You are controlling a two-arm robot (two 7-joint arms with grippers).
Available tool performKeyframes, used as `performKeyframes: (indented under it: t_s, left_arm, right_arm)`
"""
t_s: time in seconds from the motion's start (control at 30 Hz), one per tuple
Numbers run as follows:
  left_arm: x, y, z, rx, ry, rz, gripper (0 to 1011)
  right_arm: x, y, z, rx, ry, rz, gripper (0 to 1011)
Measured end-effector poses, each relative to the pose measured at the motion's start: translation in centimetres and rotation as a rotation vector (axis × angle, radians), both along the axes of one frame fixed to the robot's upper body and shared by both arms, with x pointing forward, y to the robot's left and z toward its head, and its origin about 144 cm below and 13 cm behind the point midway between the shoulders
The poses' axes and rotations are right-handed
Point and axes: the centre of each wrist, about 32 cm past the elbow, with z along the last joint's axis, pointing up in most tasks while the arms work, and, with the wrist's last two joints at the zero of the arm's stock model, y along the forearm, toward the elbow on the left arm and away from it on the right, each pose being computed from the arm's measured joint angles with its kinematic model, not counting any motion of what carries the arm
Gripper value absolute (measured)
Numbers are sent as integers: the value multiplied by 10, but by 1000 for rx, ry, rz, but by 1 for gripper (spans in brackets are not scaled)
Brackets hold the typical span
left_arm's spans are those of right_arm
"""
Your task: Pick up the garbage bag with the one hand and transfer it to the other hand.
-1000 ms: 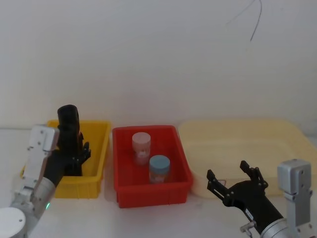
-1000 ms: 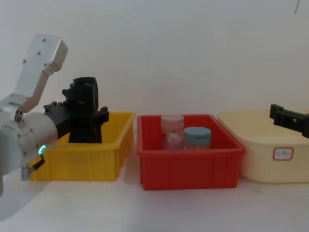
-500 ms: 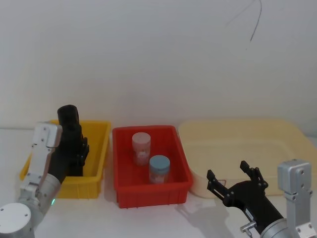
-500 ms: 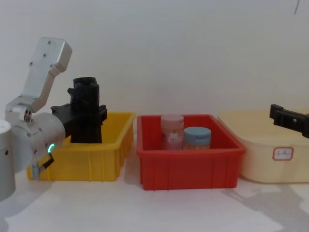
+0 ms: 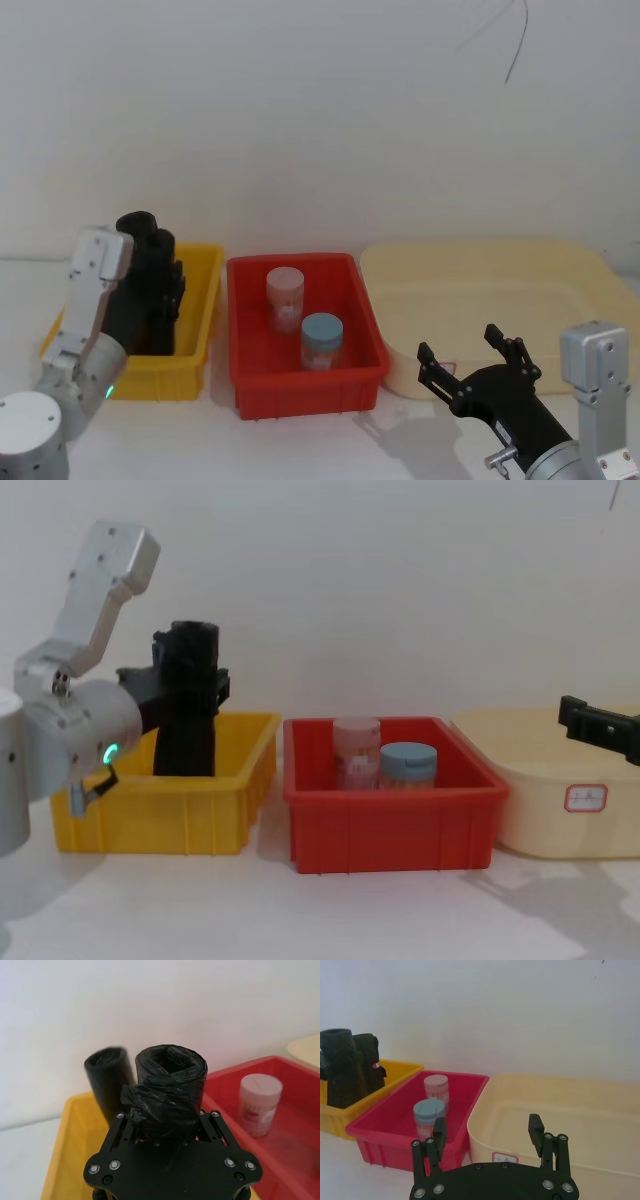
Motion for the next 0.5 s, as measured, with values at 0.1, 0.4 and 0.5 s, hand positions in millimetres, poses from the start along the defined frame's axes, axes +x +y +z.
performKeyframes:
  t_s: [0.1,0.4,0.5]
  left_arm:
    - [-1,0,8,12,-11,-27,407]
    - [-3,-6,31,42,-53,-138,371]
    - [-4,-9,38,48,-66,-178,371]
  right_arm:
    - [0,0,0,0,0,0,1001]
    - [0,0,0,0,0,0,1001]
    - [0,0,0,0,0,0,1001]
